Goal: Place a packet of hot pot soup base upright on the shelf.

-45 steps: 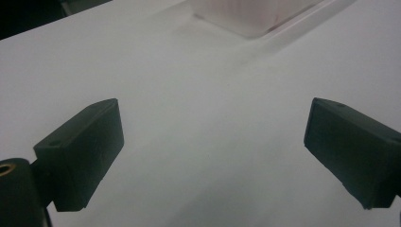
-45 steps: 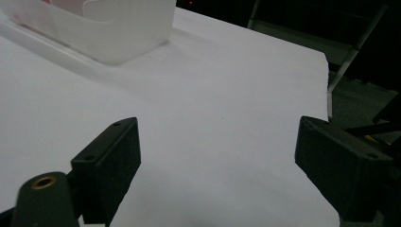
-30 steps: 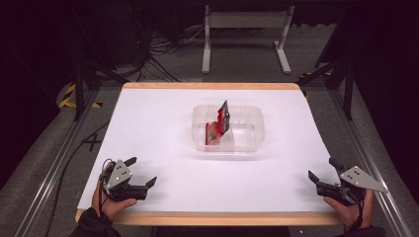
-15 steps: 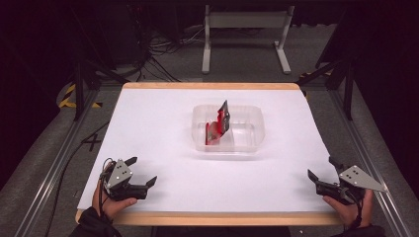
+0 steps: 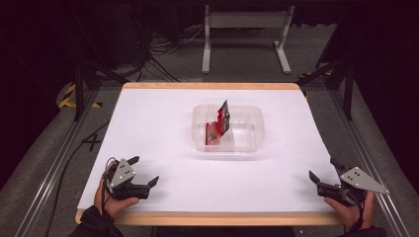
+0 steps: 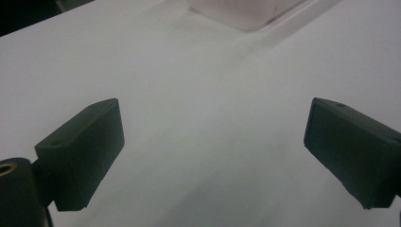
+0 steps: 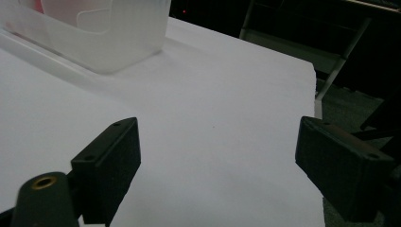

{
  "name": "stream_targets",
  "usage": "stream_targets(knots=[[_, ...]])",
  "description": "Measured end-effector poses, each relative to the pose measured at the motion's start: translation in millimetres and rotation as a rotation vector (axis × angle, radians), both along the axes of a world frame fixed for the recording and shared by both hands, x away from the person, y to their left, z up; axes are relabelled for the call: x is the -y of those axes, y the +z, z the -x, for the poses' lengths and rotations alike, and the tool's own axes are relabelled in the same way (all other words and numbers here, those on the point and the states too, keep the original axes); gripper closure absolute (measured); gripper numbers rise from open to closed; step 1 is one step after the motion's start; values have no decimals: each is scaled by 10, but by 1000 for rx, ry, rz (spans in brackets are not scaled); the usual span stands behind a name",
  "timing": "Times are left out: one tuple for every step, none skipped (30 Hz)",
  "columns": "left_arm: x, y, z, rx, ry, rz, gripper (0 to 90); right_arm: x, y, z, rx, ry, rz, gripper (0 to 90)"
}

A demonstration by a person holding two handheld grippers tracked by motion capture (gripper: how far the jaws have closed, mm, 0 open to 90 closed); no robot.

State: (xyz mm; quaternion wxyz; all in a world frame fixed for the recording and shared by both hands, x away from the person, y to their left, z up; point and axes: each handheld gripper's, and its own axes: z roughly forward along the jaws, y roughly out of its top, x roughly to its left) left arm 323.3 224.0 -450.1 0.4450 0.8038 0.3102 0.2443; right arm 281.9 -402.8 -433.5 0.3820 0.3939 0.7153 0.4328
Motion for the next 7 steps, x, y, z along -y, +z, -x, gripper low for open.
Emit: stream_targets(knots=[[10, -1, -2, 0, 0, 0, 64, 1, 0, 3, -3, 1, 2, 155], [16, 1, -4, 1, -3, -5, 64, 2, 0, 10, -4, 1, 2, 155], [23, 0, -3, 1, -6, -6, 64, 4, -1, 14, -2, 2, 1, 155], [25, -1, -4, 1, -8, -10, 65, 6, 0, 17, -1, 2, 4, 155], [27, -4, -1, -2, -6, -10, 65, 9, 4, 17, 0, 1, 3, 155], [26, -4, 1, -3, -7, -11, 65, 9, 9, 18, 0, -2, 1, 155], [23, -3, 1, -2, -9, -10, 65, 5, 16, 19, 4, -3, -3, 155]])
